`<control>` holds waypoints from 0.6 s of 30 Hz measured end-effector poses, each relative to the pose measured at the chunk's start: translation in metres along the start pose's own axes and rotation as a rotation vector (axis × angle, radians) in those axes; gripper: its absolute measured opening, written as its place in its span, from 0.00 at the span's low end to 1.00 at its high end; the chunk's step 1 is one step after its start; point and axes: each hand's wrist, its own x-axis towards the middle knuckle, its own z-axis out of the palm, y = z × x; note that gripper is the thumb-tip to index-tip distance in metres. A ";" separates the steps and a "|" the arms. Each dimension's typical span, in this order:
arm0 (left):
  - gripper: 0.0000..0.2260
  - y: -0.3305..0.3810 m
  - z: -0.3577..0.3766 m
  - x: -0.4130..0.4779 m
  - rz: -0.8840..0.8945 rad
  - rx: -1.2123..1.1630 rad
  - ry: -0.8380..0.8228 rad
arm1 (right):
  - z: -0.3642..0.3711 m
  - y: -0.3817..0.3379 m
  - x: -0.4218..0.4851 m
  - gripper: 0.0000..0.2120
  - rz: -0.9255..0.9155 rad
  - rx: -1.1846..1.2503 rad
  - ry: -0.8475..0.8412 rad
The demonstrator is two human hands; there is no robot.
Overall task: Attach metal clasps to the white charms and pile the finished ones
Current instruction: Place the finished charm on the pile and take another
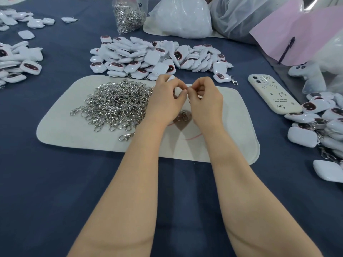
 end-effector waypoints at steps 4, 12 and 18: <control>0.05 -0.001 0.000 0.001 0.017 0.029 0.020 | 0.000 -0.001 0.001 0.06 -0.004 0.010 -0.037; 0.02 0.003 0.002 0.001 -0.014 0.004 0.064 | 0.002 -0.001 0.003 0.06 0.008 0.062 -0.057; 0.04 0.005 0.003 0.000 -0.056 -0.112 0.188 | 0.005 -0.002 0.003 0.08 0.086 0.130 -0.093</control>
